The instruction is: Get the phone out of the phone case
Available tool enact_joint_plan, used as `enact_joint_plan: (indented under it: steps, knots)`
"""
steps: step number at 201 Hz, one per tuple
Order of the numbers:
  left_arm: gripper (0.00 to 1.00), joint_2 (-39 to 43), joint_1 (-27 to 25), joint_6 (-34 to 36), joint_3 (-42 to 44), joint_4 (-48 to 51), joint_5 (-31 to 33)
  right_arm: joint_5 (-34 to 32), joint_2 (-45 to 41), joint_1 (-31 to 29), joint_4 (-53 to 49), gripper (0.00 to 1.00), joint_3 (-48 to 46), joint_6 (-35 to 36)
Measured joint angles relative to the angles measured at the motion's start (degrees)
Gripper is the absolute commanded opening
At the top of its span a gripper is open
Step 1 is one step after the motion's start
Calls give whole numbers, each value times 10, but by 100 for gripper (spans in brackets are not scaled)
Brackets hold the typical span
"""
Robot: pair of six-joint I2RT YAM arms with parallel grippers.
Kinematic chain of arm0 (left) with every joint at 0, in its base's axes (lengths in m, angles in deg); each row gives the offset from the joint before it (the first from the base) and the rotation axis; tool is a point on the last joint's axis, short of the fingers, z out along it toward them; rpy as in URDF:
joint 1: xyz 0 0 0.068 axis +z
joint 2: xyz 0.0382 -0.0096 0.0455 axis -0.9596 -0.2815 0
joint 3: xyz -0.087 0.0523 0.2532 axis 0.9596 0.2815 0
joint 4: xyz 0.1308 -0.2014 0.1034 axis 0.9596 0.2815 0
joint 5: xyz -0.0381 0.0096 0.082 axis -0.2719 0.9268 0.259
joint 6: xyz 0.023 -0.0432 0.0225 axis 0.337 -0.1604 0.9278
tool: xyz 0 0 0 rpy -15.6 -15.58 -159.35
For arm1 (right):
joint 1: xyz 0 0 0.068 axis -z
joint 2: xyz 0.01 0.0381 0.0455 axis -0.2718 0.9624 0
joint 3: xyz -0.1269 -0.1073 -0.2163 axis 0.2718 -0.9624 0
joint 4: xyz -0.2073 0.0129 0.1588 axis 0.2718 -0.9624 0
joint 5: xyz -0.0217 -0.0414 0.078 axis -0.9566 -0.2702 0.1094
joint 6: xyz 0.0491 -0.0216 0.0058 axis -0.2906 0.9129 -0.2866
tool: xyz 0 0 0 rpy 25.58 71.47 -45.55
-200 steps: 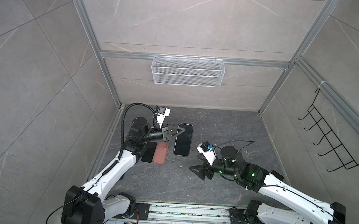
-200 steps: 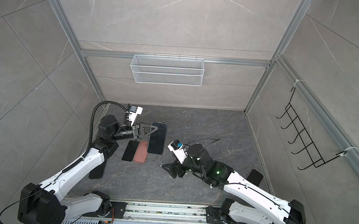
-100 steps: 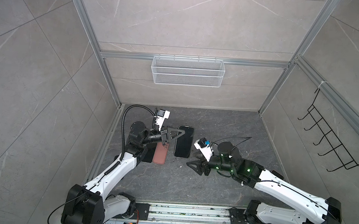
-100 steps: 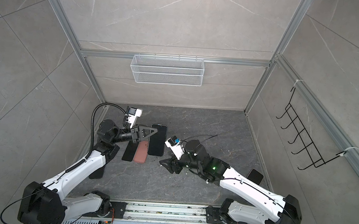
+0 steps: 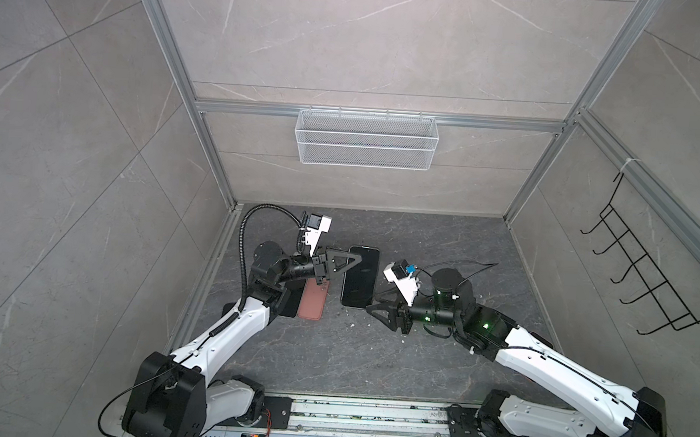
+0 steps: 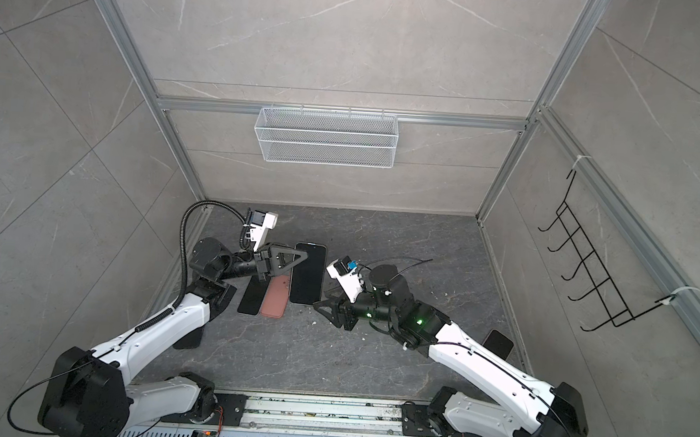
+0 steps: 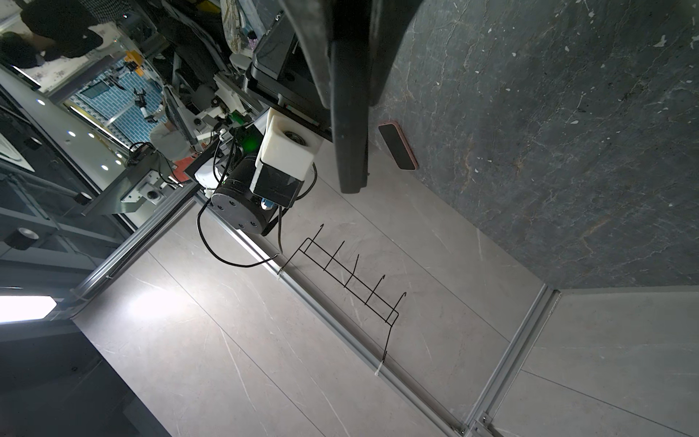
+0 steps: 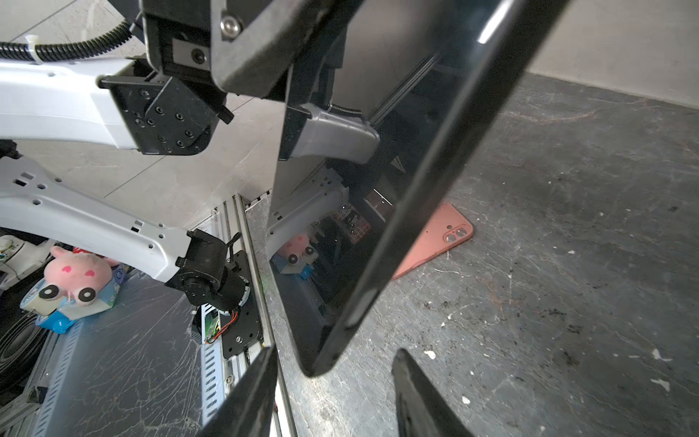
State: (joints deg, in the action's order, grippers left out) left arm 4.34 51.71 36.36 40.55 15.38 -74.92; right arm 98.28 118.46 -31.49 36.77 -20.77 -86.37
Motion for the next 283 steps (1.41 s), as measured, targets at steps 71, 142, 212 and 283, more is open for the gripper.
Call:
enact_joint_plan:
  steps: [71,142,212,283]
  knots:
    - [0,-14,-2,-15,2,-39,0,31,22,1,7,39,0,-7]
    - [0,-18,-2,-19,10,-53,0,36,24,11,14,33,0,-9]
    - [0,-25,-2,-23,10,-71,2,52,24,20,19,14,0,-17]
    - [0,-26,-3,-21,10,-91,-16,93,30,27,28,0,-3,-23]
